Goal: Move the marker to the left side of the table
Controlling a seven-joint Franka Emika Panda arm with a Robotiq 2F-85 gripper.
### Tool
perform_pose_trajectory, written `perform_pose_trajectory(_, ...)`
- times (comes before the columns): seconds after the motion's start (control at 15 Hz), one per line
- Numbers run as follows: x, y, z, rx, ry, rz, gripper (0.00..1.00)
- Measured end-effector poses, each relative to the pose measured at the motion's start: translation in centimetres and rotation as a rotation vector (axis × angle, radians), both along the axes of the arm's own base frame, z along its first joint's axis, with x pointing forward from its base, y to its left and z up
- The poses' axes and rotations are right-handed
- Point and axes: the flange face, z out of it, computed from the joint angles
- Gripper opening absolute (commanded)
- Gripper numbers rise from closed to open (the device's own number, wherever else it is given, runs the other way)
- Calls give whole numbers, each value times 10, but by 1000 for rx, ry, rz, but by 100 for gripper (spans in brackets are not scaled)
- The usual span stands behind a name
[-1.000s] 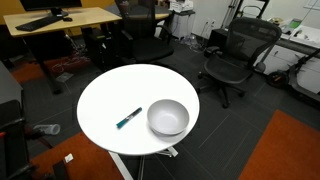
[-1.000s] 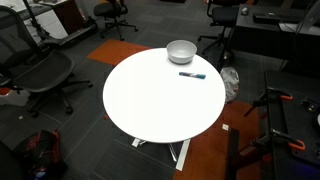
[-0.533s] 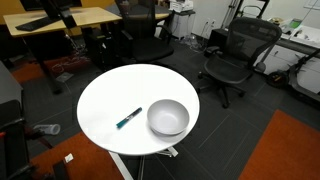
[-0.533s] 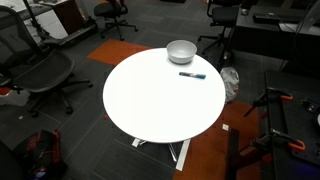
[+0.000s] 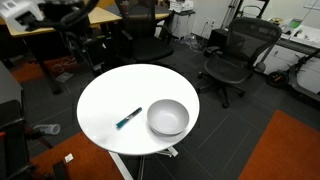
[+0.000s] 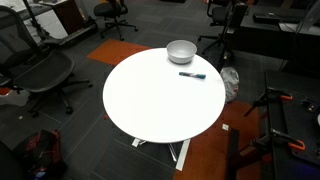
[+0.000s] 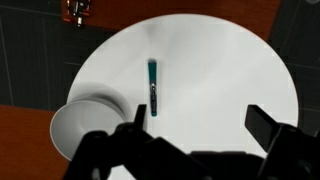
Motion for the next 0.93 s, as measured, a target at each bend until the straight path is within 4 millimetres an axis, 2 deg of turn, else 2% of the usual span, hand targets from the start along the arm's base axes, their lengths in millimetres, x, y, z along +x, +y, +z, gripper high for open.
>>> perform_pose_trajectory(0.53,18,-18,-110,-4,71,-42,100)
perform_pose_trajectory(0.73,29,-24,-139,-2,54,-65,100)
perform_pose_trajectory(0.93,46,-31,-157,12,39,-80,100)
